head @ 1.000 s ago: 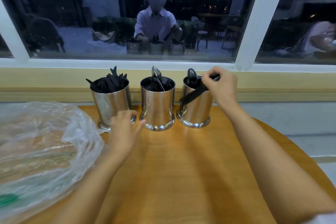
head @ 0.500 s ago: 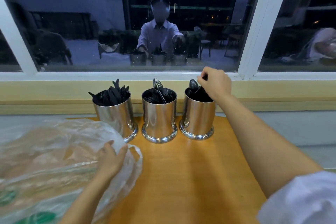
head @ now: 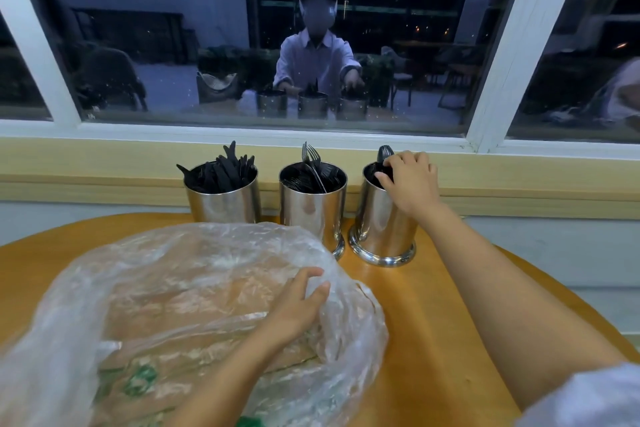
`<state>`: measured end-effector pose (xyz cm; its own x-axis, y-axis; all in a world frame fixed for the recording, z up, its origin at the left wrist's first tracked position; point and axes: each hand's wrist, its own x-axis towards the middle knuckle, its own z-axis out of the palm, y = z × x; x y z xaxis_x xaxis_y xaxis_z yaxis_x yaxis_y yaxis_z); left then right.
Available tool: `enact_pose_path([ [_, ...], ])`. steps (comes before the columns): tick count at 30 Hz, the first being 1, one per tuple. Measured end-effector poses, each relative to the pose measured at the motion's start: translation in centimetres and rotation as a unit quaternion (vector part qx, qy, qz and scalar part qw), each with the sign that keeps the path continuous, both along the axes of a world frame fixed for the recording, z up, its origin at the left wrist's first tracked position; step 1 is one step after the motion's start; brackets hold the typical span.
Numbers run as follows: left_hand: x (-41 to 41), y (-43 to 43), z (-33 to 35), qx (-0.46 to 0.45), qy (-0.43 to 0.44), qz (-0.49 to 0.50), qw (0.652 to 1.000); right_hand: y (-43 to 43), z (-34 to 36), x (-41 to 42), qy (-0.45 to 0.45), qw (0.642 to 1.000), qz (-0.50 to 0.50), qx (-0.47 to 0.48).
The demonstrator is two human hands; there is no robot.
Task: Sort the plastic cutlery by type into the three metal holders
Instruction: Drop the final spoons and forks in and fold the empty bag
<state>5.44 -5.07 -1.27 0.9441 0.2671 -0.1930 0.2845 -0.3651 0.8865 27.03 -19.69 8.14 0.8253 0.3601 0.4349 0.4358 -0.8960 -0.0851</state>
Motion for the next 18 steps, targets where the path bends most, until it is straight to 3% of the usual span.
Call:
enact_pose_path([
  [4,-0.4,0.2,1.0,-0.004,-0.013,-0.012,1.0,1.0,0.3,-2.8,-0.058,0.995,0.066,0.042],
  [6,-1.3,1.0,1.8,0.046,-0.035,-0.014,0.998,1.7,0.1,-5.3,-0.047,0.99,0.116,0.068],
  [12,-7.2,5.3,2.7,0.187,-0.068,0.015,0.98,3.4,-4.0,-16.1,0.09,0.96,0.261,0.037],
  [18,-15.0,6.9,0.3,0.326,-0.047,0.026,0.944,2.9,-10.4,-23.9,0.189,0.937,0.289,-0.057],
])
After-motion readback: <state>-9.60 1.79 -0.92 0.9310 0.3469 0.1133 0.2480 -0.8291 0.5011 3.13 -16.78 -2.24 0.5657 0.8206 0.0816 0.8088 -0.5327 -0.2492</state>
